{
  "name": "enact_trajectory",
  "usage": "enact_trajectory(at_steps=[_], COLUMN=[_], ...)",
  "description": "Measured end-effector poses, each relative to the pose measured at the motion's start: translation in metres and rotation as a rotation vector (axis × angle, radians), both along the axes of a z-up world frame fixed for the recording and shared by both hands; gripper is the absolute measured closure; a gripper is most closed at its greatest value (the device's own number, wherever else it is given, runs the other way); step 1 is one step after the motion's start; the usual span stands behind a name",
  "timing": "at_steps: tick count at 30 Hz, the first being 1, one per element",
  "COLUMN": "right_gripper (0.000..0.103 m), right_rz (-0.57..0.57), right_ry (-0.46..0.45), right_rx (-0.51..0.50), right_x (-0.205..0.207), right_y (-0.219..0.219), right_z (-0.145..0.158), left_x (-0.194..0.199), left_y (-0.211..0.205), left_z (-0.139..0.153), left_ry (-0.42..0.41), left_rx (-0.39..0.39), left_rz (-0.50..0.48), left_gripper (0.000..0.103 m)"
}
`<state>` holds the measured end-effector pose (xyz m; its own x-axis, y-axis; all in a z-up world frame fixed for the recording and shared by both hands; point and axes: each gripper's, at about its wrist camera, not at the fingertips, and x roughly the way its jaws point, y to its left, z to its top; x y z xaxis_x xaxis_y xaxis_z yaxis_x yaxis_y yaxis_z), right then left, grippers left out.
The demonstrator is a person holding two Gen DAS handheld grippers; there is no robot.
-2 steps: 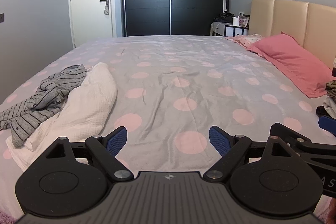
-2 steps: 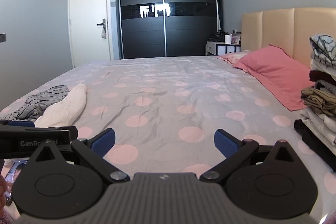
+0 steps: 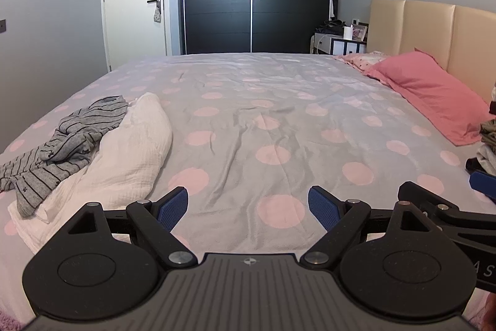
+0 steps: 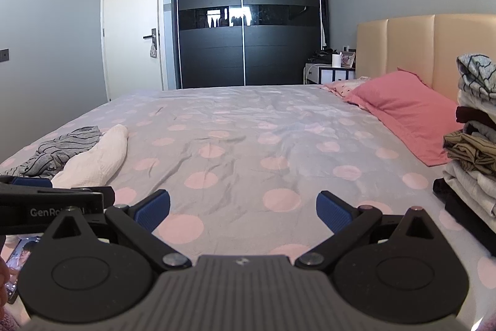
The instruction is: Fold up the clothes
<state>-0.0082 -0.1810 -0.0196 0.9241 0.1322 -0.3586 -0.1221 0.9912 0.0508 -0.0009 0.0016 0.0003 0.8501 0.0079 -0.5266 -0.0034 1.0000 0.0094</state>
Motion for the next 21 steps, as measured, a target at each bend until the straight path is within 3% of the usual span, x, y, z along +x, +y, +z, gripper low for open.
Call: enact_trajectory(at_steps=[11,21], right_gripper=[0.001,0.001], right_rz=[-0.001,-0.003], right_ry=[-0.011,-0.012], right_rx=[0.002,0.007], right_x=[-0.0018,-0.0029], right_y=[0.0001,0.0006], right_z=[0.0,0.0002], left_x=[-0.0035,-0.0054], left_y=[0.0065,0.0028], left_z=[0.0011,0.0005], left_ry=[0.014,0.012], left_rx=[-0.063,-0.052], left_rz=[0.018,0.012], left_gripper=[0.018,0.018])
